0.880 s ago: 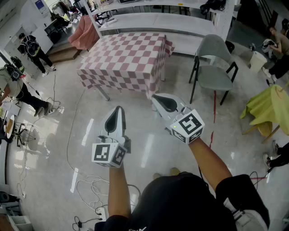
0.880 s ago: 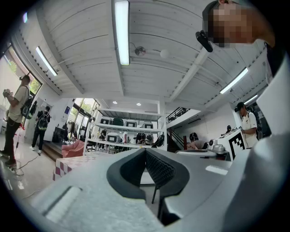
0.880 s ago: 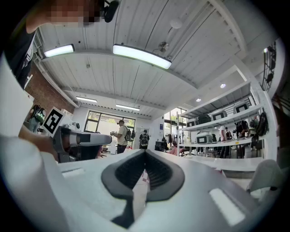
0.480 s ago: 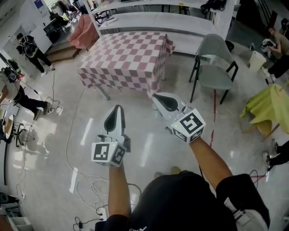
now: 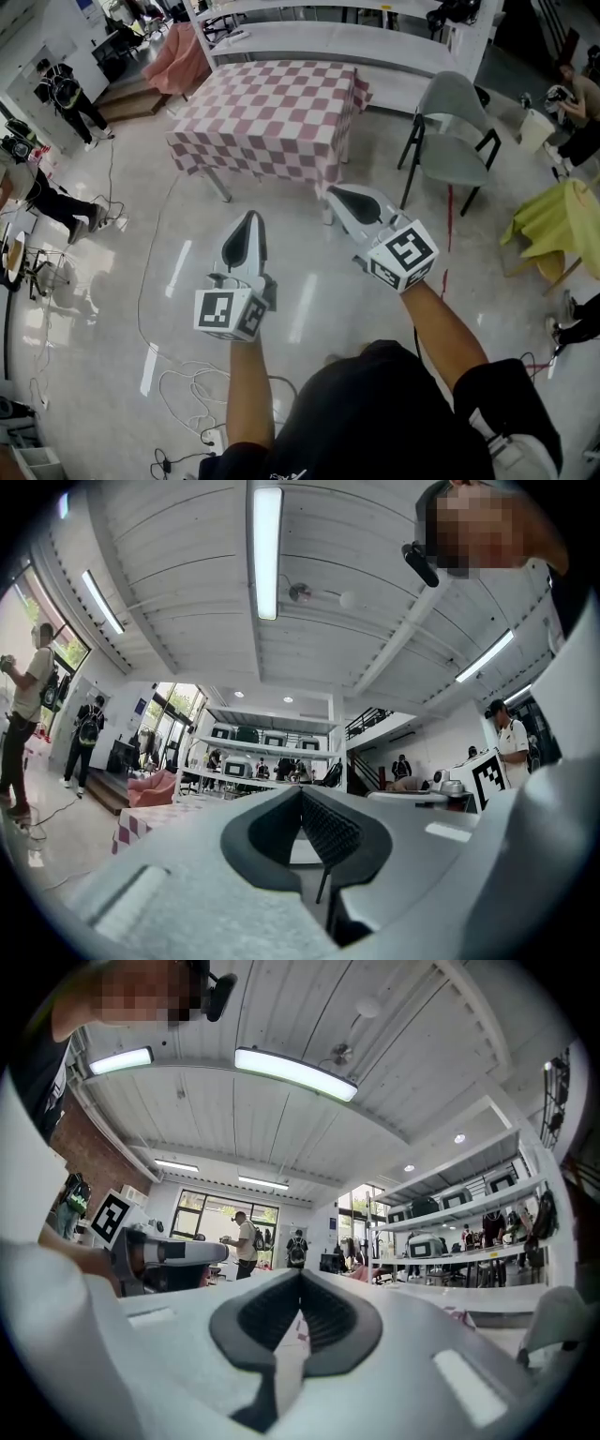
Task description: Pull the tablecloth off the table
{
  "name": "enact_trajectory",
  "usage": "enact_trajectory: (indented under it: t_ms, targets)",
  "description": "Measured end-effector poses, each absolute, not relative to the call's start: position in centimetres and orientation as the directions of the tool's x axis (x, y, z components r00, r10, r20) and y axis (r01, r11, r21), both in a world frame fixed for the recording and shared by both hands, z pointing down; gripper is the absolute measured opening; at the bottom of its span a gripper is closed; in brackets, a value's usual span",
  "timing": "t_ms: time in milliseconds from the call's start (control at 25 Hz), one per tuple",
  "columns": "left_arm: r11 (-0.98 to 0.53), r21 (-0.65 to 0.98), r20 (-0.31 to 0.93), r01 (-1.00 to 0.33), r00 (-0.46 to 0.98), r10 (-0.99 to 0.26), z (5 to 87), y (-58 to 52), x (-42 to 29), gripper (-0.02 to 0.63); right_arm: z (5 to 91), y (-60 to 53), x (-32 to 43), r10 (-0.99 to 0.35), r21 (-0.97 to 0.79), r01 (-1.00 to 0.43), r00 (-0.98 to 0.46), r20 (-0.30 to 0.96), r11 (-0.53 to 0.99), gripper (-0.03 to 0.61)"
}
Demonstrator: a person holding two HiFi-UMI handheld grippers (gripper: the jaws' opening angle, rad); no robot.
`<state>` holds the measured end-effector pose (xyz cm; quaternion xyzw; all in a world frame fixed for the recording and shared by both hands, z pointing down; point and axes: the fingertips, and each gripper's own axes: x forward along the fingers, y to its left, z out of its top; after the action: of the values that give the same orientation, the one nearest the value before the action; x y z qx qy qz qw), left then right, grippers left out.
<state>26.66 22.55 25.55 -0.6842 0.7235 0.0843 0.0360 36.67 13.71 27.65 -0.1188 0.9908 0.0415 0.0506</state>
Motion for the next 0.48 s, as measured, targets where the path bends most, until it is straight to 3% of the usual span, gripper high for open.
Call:
enact_trajectory:
  t_ms: [480]
  targets:
    - [0.121, 0.072, -0.134, -0.99, -0.13, -0.982, 26.7, 19.1, 17.9, 0.009, 29.6, 8.3, 29.9, -0.253, 0.075, -0.262, -0.962, -0.104, 0.962, 0.0]
